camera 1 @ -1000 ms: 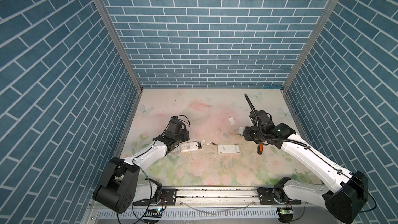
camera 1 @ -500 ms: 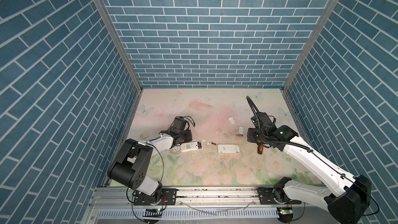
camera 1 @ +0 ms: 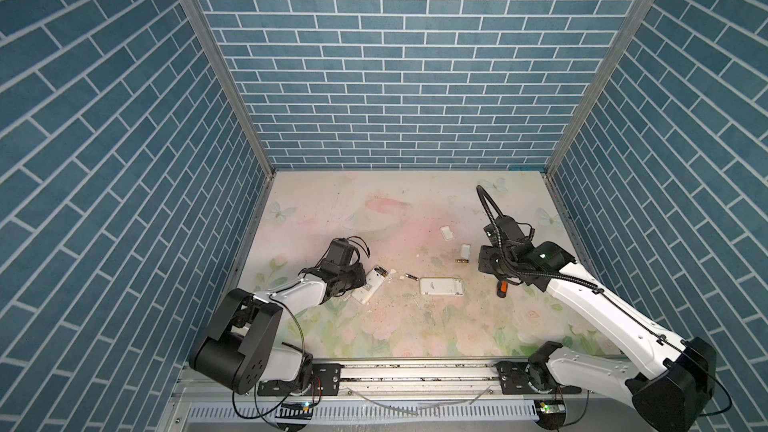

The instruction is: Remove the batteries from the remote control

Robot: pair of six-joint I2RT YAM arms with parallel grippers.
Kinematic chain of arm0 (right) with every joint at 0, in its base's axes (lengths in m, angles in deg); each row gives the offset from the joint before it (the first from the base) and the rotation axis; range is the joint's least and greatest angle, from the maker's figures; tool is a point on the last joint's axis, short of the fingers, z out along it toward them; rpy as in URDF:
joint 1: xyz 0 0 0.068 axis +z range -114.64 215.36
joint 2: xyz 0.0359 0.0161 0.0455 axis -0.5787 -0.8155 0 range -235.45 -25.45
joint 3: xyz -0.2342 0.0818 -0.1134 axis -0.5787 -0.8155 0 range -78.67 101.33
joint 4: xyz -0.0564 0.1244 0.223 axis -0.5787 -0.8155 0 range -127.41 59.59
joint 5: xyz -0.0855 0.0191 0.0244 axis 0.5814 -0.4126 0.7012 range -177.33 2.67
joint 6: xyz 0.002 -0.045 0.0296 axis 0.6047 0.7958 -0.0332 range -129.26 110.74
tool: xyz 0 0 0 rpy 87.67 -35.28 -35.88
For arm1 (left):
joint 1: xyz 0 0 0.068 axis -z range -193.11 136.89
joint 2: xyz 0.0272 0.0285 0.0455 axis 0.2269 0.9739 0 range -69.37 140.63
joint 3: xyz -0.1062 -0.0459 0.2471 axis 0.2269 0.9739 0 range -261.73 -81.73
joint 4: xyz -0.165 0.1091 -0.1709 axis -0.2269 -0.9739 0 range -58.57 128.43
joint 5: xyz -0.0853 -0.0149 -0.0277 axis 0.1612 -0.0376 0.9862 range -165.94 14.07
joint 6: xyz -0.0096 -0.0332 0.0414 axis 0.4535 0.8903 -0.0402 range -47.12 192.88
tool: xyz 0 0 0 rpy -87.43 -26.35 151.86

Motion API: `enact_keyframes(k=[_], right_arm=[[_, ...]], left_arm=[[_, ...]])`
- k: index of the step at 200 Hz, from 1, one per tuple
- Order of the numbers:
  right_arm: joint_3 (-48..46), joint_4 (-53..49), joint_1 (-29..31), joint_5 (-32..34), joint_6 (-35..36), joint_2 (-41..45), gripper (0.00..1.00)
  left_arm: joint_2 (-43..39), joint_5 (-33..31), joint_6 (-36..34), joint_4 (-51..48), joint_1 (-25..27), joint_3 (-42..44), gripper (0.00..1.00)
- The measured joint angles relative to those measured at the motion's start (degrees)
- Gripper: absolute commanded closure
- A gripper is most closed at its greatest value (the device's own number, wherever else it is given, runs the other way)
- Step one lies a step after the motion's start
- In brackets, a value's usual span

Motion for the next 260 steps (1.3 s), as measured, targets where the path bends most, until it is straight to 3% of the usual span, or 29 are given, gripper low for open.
enact_keyframes(k=[61,111,172,212,260], right_arm=[[-3.39,-4.15,-4.66,0.5,-2.03,-0.44,0.46],[-10.27,-5.53,-9.75,-0.79,-3.02,-1.16,0.41],[-13.14,0.35,-14.32,-4.55,-2.03,-9.84,0.41],[-14.62,5.14,-16.11,-6.19,-0.68,-14.1,0.58],[-16.15,6.78,-16.92,-6.82,1.33,-13.68,0.96]], left_arm=[[-0.61,-0.42,-0.13,-3.76,0.24,-3.28,0.52],[-1.66,-0.42,-0.98,-7.48,0.26,-10.16,0.49],[-8.37,-0.83,-1.9,-11.61,0.26,-14.51,0.48],[-10.58,-1.14,-1.92,-13.81,0.24,-14.64,0.45],[-10.71,-0.79,-2.05,-15.3,0.24,-17.22,0.41]])
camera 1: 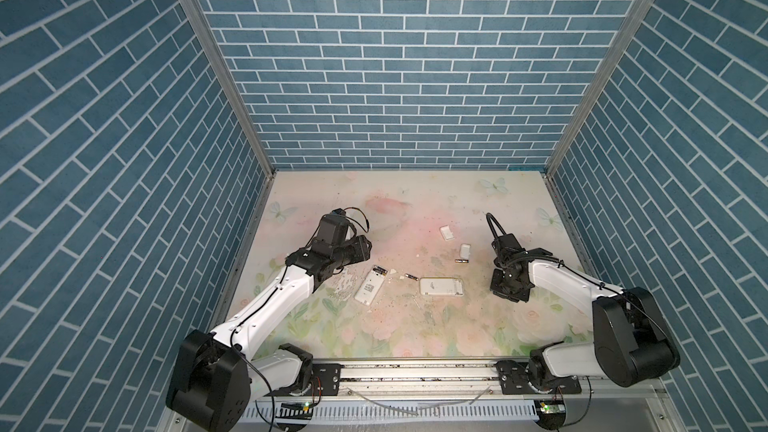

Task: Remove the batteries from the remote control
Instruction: 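Grasp the orange-handled screwdriver by its handle with the right gripper, then lift the screwdriver toward the left gripper while left reaches for its shaft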

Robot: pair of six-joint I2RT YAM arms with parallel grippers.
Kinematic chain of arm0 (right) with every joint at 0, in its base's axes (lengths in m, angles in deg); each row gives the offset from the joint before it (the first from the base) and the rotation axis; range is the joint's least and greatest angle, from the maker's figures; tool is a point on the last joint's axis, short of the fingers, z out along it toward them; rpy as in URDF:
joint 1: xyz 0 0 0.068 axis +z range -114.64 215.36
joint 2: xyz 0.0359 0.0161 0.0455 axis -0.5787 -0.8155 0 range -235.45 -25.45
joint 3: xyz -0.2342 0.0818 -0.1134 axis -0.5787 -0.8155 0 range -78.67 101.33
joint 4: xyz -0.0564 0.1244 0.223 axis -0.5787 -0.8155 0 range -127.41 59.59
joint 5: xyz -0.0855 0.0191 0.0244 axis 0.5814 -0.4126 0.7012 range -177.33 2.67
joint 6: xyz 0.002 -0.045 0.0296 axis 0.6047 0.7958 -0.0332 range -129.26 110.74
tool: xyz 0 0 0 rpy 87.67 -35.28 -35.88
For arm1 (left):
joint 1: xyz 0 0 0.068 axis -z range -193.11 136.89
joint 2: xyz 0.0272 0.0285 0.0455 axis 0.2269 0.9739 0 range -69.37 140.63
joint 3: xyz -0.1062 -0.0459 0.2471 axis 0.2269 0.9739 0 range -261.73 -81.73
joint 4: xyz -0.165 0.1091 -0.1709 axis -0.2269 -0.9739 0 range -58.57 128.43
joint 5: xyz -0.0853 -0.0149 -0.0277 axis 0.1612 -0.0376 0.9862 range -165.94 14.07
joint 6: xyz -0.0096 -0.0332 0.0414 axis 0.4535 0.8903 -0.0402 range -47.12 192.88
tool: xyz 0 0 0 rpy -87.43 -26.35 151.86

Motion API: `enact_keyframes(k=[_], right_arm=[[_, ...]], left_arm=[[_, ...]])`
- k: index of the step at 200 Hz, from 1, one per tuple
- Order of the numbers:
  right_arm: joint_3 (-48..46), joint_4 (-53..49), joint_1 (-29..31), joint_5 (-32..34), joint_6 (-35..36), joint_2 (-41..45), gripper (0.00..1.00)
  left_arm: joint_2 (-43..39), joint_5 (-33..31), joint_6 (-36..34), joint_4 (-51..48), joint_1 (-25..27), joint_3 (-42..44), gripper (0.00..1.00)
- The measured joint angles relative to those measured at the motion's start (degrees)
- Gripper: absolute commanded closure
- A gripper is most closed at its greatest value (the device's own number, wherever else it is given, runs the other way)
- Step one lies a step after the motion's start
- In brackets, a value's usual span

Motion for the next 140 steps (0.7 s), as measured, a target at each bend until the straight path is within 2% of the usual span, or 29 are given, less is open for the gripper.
enact_keyframes(k=[11,58,87,140], right_arm=[[0.02,-0.33,-0.04,-0.04,0.13,1.07,1.0],[4.74,-5.7,1.33,-1.36,4.68,10.56,1.0],[12.55,-7.91,9.01,-3.3,9.29,14.03,1.0],[23.54,-9.11,23.65,-7.74,16.35,10.6,1.0]], left_arm=[[0.02,0.59,0.0,0.02,0.0,-0.92,0.41],[2.36,6.75,1.22,3.08,0.02,-3.61,0.41],[5.31,11.34,4.28,7.63,0.87,-3.61,0.41],[10.99,16.7,12.85,21.18,5.97,-3.58,0.38]])
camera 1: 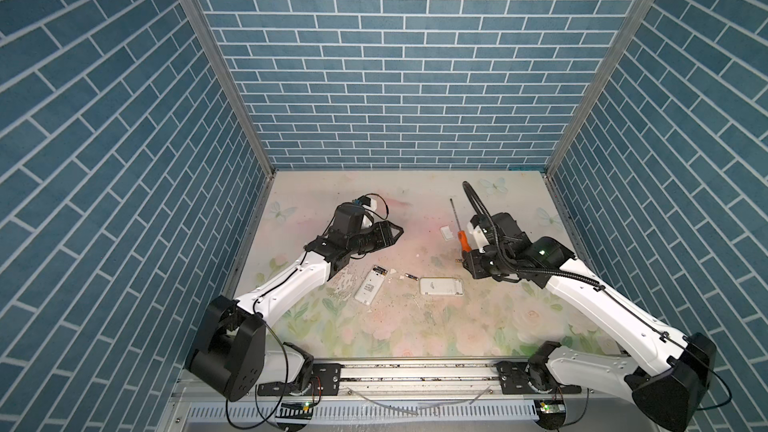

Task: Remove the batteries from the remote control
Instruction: 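Lift the screwdriver toward the left gripper while left reaches for its shaft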

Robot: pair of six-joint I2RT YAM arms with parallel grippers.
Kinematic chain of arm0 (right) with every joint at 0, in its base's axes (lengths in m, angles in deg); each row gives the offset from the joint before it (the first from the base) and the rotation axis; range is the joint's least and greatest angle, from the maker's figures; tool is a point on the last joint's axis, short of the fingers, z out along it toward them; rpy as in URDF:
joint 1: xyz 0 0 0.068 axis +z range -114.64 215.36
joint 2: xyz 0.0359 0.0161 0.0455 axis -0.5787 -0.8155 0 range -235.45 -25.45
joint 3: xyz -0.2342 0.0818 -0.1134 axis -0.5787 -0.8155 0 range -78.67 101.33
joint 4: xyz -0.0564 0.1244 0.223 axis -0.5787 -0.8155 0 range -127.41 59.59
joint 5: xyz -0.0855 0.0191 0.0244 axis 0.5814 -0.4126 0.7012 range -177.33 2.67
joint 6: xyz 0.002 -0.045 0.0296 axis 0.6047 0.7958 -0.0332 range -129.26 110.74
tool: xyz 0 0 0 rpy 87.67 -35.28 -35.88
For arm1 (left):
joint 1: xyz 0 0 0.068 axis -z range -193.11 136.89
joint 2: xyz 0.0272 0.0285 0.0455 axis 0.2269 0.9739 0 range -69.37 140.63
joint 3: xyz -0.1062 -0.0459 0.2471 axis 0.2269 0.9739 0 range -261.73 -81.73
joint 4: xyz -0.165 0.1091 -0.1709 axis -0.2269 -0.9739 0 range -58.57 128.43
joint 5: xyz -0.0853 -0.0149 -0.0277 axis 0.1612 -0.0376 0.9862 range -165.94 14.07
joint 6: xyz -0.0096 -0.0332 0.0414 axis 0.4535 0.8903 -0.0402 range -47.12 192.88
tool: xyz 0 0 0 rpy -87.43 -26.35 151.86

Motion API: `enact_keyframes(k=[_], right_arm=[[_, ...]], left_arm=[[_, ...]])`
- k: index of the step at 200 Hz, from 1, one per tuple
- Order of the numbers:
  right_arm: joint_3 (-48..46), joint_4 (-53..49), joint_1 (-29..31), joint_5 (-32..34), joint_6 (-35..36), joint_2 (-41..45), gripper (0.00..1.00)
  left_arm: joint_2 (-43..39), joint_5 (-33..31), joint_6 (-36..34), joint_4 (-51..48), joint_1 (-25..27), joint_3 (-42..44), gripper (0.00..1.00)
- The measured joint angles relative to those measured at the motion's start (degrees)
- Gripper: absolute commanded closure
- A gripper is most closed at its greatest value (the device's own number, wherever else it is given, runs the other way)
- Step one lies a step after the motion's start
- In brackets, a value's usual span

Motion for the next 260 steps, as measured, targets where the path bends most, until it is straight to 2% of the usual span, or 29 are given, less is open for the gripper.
enact_keyframes(k=[55,110,146,205,260], right_arm=[[5.35,0.48,6.4,-2.21,2.75,-7.32,1.0],[7.26,2.1,7.04,-4.63,2.75,-8.41,1.0],[8.66,3.3,7.08,-5.05,2.75,-8.7,1.0],[8.76,3.45,7.1,-5.05,2.73,-8.94,1.0],[8.76,3.76,7.1,-4.94,2.71,-9.22,1.0]], left_arm=[[0.9,-1.36,6.12,13.03,4.39,0.33,0.38],[0.92,-2.73,8.2,18.14,6.49,1.86,0.4],[0.92,-3.04,8.85,19.19,8.17,2.38,0.46],[0.92,-3.67,9.16,19.63,9.27,2.75,0.65],[0.52,-4.04,10.32,21.88,9.57,3.28,0.91]])
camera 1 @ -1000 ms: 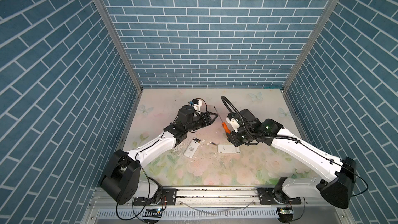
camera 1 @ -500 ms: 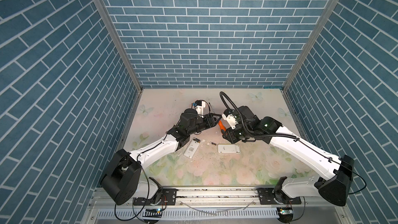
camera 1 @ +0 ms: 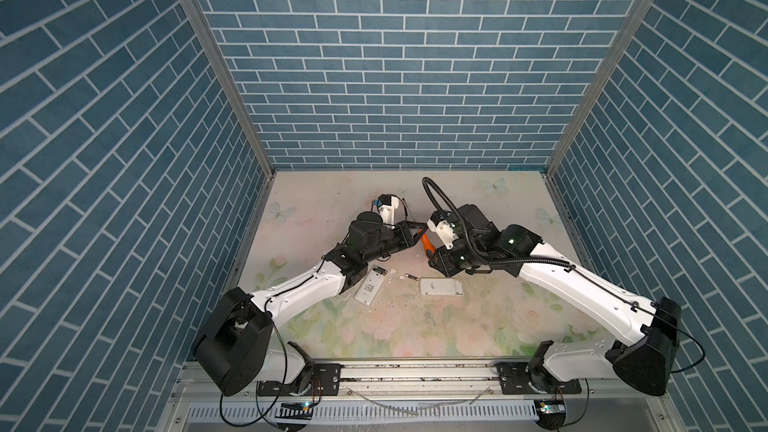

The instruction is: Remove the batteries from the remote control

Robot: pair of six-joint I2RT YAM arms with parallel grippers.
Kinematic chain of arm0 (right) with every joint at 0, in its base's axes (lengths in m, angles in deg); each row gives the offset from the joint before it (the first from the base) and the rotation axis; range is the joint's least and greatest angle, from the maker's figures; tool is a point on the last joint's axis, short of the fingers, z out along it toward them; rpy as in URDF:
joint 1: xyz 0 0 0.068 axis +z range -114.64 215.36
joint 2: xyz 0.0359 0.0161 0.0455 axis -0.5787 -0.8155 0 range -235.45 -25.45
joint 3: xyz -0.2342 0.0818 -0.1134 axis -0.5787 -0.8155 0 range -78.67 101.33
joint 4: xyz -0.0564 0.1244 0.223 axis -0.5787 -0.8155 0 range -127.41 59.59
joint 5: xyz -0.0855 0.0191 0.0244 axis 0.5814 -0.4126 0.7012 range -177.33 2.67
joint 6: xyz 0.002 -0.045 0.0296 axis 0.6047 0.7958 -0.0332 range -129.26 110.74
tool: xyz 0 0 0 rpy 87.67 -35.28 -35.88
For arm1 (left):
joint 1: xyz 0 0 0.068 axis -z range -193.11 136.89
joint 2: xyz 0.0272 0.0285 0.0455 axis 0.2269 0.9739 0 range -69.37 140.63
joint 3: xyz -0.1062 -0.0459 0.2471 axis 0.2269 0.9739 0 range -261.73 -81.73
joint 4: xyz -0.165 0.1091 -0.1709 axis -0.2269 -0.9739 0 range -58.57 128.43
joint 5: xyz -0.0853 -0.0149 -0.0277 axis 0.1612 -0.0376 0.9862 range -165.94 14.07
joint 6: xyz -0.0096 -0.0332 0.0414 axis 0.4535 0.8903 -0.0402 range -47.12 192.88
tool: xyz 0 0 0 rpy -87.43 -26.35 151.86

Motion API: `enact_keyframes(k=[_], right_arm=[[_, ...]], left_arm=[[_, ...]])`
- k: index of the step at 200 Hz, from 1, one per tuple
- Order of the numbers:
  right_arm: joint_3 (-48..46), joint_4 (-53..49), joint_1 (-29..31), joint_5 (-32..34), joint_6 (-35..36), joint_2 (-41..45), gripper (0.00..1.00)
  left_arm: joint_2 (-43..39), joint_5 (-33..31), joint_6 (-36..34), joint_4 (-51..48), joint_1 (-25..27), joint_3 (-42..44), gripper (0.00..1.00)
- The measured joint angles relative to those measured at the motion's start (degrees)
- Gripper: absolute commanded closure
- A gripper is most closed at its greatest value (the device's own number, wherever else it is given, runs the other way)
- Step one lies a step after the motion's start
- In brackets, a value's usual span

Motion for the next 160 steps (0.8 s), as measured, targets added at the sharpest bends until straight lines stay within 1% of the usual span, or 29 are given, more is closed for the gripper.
enact_keyframes(k=[11,18,41,50,65,92,102,130,160], right_arm=[[0.0,0.28,0.0,0.24,-0.02,0.09,1.0],[0.0,0.39,0.0,0.39,-0.07,0.11,0.93],[-0.15,1.66,0.04,1.46,-0.39,1.01,0.73],[-0.9,3.19,0.04,1.97,-0.98,2.05,0.67],[-3.82,7.89,0.15,3.21,-2.49,4.9,0.59],[-11.19,19.08,0.76,6.16,-4.63,10.91,0.51],[-13.49,23.08,1.51,7.3,-4.9,11.98,0.45],[-18.05,32.94,3.78,10.45,-4.94,11.98,0.41],[-22.84,42.97,4.46,13.68,-5.16,12.07,0.38]], left_arm=[[-0.04,-0.17,0.35,0.74,0.0,0.33,0.97],[-0.04,-0.33,0.59,1.14,0.0,0.48,1.0],[-0.02,-1.03,2.05,2.8,-0.28,0.57,1.0],[0.0,-1.29,3.13,4.26,-0.57,0.57,1.0],[0.35,-1.36,4.98,6.4,-1.11,0.52,1.0],[2.64,-1.62,8.87,7.63,-2.73,0.11,1.0],[3.3,-1.79,10.21,7.65,-3.15,-0.24,1.0],[3.61,-1.86,14.4,9.35,-4.2,-1.09,1.0],[3.61,-1.88,19.08,13.16,-5.7,-1.79,1.0]])
